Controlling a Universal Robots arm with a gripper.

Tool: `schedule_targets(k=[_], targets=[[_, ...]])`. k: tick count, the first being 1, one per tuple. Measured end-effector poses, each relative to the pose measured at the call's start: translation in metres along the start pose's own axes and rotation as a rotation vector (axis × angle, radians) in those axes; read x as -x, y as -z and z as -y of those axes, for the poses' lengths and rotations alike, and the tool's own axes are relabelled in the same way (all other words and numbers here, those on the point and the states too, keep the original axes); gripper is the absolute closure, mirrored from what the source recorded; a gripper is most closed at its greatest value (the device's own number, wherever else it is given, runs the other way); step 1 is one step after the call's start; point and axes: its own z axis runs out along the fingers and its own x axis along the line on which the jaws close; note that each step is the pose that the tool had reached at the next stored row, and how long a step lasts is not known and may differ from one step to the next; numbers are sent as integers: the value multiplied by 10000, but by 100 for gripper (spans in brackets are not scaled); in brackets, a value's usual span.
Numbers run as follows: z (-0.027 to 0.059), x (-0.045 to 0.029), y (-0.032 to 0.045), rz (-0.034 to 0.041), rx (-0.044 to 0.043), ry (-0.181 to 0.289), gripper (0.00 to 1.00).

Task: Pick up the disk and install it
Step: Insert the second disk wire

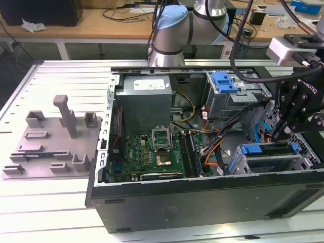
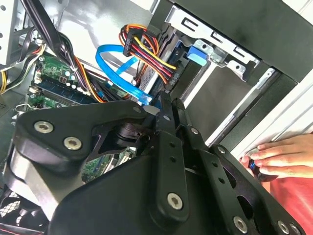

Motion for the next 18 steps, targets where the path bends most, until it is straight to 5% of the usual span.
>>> schedule_targets(k=[18], targets=[[2, 9, -31, -12, -18, 285, 84]])
